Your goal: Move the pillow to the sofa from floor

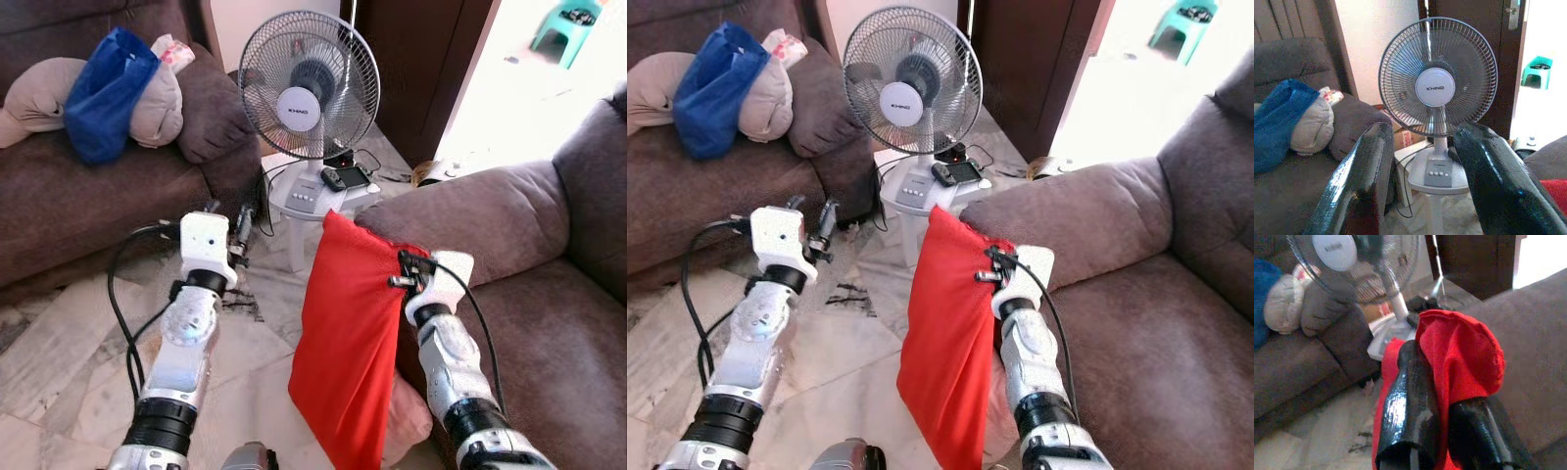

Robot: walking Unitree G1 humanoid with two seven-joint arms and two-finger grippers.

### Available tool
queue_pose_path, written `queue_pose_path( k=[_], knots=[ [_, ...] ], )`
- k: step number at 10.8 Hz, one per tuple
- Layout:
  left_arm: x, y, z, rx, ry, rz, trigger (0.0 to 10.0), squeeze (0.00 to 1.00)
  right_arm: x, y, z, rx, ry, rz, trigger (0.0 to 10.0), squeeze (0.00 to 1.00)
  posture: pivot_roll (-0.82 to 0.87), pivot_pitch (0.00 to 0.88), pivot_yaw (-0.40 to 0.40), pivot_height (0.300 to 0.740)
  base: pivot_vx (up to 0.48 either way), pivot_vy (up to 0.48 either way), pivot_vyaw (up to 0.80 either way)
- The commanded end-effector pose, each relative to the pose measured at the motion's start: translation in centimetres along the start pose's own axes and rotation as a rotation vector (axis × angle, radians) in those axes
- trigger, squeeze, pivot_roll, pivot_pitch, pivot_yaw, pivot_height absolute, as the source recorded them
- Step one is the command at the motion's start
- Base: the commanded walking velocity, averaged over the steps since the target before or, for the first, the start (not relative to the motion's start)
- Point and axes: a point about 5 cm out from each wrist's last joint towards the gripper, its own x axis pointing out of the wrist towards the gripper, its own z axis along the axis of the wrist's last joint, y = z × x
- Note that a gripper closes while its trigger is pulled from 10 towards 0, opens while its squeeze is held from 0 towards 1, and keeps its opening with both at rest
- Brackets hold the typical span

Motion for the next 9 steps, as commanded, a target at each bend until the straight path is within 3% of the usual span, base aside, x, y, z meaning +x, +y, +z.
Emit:
queue_pose_path(
  k=[1, 4, 5, 6, 7, 8, 9],
  knots=[
    [0.4, 0.1, 0.7, 0.000, -0.026, 0.006, 10.0, 0.00, 1.7, 1.0, 5.5, -0.032, -0.217, 0.055, 10.0, 0.00, 0.13, 0.000, -0.044, 0.740, 0.000, 0.000, 0.00],
    [0.7, 0.3, 0.9, 0.005, -0.035, 0.011, 10.0, 0.00, 2.6, 3.1, 7.9, -0.001, -0.277, 0.173, 10.0, 0.00, 0.14, 0.000, -0.045, 0.740, 0.000, 0.000, 0.00],
    [0.7, 0.5, 1.0, 0.008, -0.038, 0.017, 10.0, 0.00, 2.7, 4.6, 9.4, 0.124, -0.304, 0.313, 10.0, 0.00, 0.14, 0.000, -0.046, 0.740, 0.000, 0.000, 0.00],
    [0.7, 0.7, 1.0, 0.013, -0.038, 0.020, 10.0, 0.00, 2.5, 6.1, 10.9, 0.162, -0.338, 0.442, 10.0, 0.00, 0.14, 0.000, -0.048, 0.740, 0.000, 0.000, 0.00],
    [0.7, 0.9, 1.0, 0.018, -0.038, 0.025, 10.0, 0.00, 2.2, 7.3, 12.0, 0.215, -0.367, 0.522, 10.0, 0.00, 0.14, 0.000, -0.049, 0.740, 0.000, 0.000, 0.00],
    [0.7, 1.1, 1.0, 0.026, -0.035, 0.032, 10.0, 0.00, 1.8, 8.2, 13.2, 0.372, -0.406, 0.573, 10.0, 0.00, 0.14, 0.000, -0.047, 0.740, 0.000, 0.000, 0.00],
    [0.7, 1.1, 1.0, 0.025, -0.036, 0.032, 10.0, 0.00, 1.5, 8.7, 13.8, 0.418, -0.421, 0.624, 10.0, 0.00, 0.14, 0.000, -0.047, 0.740, 0.000, 0.000, 0.00]
  ],
)
